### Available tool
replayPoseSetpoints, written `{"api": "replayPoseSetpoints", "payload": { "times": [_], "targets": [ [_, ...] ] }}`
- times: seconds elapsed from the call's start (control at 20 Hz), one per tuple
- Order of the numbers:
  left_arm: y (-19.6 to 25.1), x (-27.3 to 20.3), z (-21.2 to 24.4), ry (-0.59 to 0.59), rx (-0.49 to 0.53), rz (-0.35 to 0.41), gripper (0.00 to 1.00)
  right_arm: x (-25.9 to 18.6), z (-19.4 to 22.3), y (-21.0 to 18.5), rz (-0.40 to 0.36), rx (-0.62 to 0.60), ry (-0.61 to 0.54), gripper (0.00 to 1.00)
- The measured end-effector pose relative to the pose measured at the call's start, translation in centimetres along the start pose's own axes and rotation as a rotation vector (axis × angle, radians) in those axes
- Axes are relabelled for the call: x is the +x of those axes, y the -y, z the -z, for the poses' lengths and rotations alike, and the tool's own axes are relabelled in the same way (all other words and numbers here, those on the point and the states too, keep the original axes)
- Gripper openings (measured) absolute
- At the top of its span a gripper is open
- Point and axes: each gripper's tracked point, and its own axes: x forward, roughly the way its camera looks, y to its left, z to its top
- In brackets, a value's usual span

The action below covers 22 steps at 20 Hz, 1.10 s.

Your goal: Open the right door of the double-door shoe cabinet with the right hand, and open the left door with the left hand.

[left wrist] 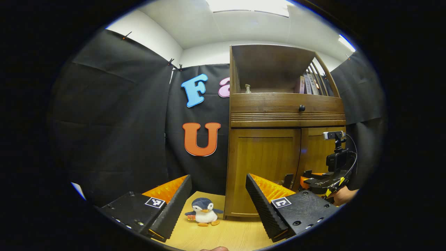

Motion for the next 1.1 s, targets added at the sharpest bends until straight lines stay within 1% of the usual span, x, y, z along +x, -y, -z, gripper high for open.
{"api": "replayPoseSetpoints", "payload": {
  "times": [0.05, 0.15, 0.2, 0.25, 0.3, 0.35, 0.5, 0.7, 0.85, 1.1],
  "targets": [
    [0.0, 0.0, 0.0, -0.002, -0.002, -0.003, 0.95, 0.2, -0.2, 0.1, 0.009, -0.001, 0.002, 0.51],
    [0.0, -0.1, 0.1, -0.004, -0.012, 0.000, 0.95, 0.4, -0.1, -0.1, 0.008, 0.003, 0.002, 0.42],
    [-0.1, -0.1, 0.1, -0.006, -0.015, 0.003, 0.95, 0.4, -0.1, 0.0, 0.016, 0.005, 0.003, 0.42],
    [0.0, -0.1, 0.1, -0.007, -0.016, 0.008, 0.95, 0.4, -0.1, 0.2, 0.023, 0.006, 0.005, 0.38],
    [0.0, -0.1, 0.2, -0.010, -0.015, 0.012, 0.95, 0.4, -0.1, 0.0, 0.022, 0.018, 0.005, 0.39],
    [0.1, -0.2, 0.2, -0.012, -0.013, 0.017, 0.95, 0.4, -0.1, 0.0, 0.019, 0.026, 0.001, 0.36],
    [0.2, -0.3, 0.1, -0.007, -0.010, 0.034, 0.95, -0.2, 0.0, 0.1, 0.021, 0.044, -0.022, 0.33],
    [0.1, -0.3, 0.4, -0.023, 0.000, 0.017, 0.95, -2.4, 0.5, 0.2, 0.021, 0.064, -0.041, 0.32],
    [0.7, -0.7, 0.7, -0.037, 0.000, 0.046, 0.95, -4.5, 1.0, 0.3, 0.005, 0.086, -0.043, 0.32],
    [3.4, -1.1, 1.2, -0.051, 0.011, 0.107, 0.95, -9.1, 1.9, 1.4, -0.024, 0.097, -0.032, 0.33]
  ]
}}
